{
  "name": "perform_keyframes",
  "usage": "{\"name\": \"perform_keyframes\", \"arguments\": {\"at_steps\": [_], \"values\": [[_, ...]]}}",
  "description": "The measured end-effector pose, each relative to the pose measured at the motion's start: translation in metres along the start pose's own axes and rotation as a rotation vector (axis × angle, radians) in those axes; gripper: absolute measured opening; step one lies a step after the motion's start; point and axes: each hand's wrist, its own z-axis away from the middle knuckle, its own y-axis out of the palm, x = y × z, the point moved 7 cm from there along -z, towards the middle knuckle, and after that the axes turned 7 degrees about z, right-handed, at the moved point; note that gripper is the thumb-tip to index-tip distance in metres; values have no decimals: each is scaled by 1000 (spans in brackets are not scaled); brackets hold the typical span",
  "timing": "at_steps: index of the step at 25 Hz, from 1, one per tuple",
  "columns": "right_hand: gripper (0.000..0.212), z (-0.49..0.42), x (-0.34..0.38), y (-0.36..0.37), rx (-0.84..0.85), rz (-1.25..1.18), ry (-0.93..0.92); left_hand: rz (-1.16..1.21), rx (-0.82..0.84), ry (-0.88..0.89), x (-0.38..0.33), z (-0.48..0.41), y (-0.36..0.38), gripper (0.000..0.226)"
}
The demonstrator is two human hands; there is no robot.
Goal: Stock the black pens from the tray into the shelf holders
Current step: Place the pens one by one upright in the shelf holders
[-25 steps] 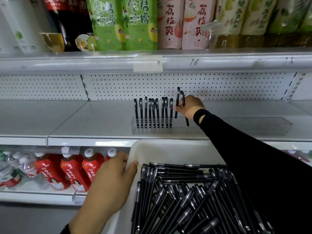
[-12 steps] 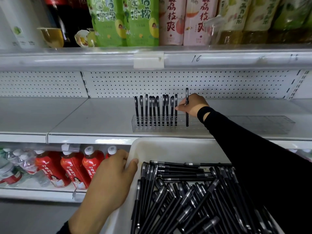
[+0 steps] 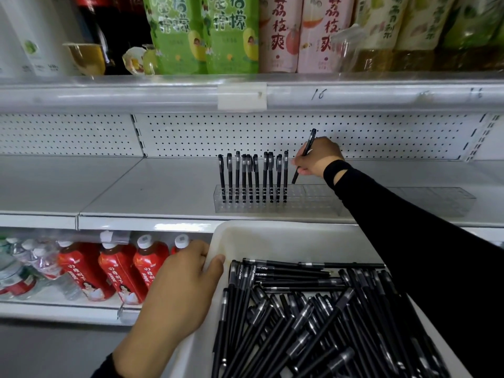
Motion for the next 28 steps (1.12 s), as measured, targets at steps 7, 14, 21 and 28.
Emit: {"name": "perform_keyframes", "arguments": {"at_steps": [7,14,21,28], "values": [[14,-1,-10,13,24,18,-9,-4,-4,12,0,0,0,18],[21,-2,-12,27,36,242,-79,-7,-9,19,-1,1,0,21],[19,0,-11,21,-12,165,-70,-2,-9,9,0,0,0,18],[20,0,-14,22,3,195,-71,-14,-16,10,-2,2,-1,21]]}}
